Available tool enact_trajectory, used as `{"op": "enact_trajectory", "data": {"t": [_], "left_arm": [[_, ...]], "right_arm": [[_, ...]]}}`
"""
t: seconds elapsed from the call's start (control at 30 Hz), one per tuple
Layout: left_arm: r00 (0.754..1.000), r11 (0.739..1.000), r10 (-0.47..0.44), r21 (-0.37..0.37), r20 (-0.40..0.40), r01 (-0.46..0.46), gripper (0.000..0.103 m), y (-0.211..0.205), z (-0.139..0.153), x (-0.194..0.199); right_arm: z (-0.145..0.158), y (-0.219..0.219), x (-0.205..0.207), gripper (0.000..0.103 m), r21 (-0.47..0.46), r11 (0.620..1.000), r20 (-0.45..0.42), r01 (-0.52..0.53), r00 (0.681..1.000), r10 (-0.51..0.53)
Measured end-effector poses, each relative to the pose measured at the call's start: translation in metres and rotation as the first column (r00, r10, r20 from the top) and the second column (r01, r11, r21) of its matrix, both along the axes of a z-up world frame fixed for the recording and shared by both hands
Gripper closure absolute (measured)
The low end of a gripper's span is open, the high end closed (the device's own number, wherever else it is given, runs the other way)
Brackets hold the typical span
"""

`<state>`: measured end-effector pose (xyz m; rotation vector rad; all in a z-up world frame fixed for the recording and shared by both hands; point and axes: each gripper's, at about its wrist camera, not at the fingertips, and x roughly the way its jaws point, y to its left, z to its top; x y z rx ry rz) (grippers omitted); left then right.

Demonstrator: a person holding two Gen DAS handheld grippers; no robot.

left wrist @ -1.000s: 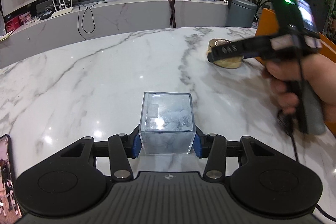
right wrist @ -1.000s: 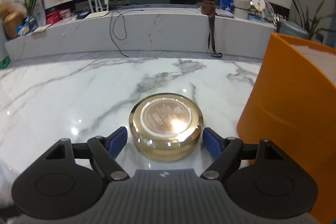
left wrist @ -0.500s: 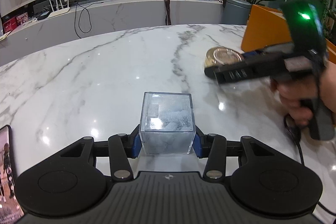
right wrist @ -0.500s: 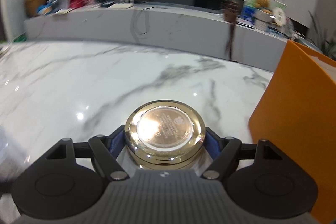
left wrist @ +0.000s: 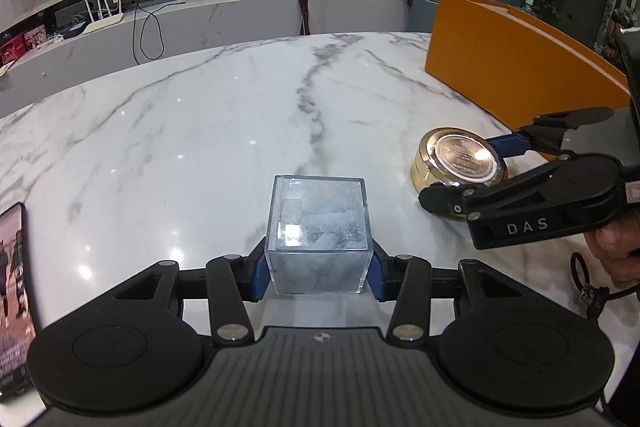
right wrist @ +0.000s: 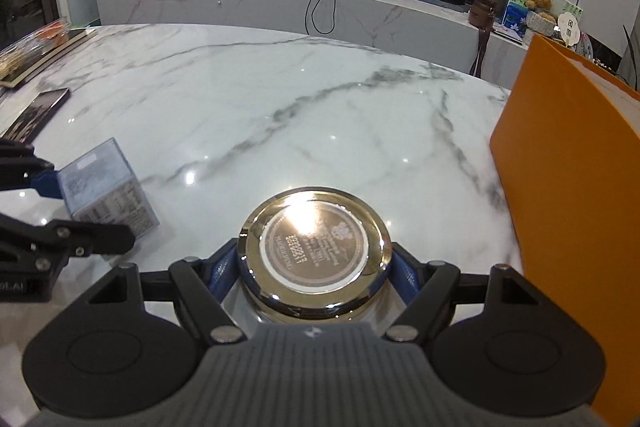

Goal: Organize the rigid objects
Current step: 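Grasp the gold round tin with the right tool while the left tool holds the cube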

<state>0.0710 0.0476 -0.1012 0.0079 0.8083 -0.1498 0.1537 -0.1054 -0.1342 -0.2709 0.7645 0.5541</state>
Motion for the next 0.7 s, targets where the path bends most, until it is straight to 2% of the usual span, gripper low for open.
{"op": "enact_trajectory", "data": {"t": [0.5,0.7], "left_arm": [[1.000,0.999,-0.024,-0.027,-0.005,0.024,0.050,-0.011,0.001,-0.038],[1.000,0.999,0.012,-0.041,0.022,-0.011,0.043,-0.015,-0.004,-0.045]], "right_arm": [[0.002,-0.017,-0.063,0.028,0.002,0.996,-0.038,0.084,0.996,-0.084],[0.002,-0.021,-0.084,0.028,0.011,0.993,-0.034,0.122,0.992,-0.121]]}}
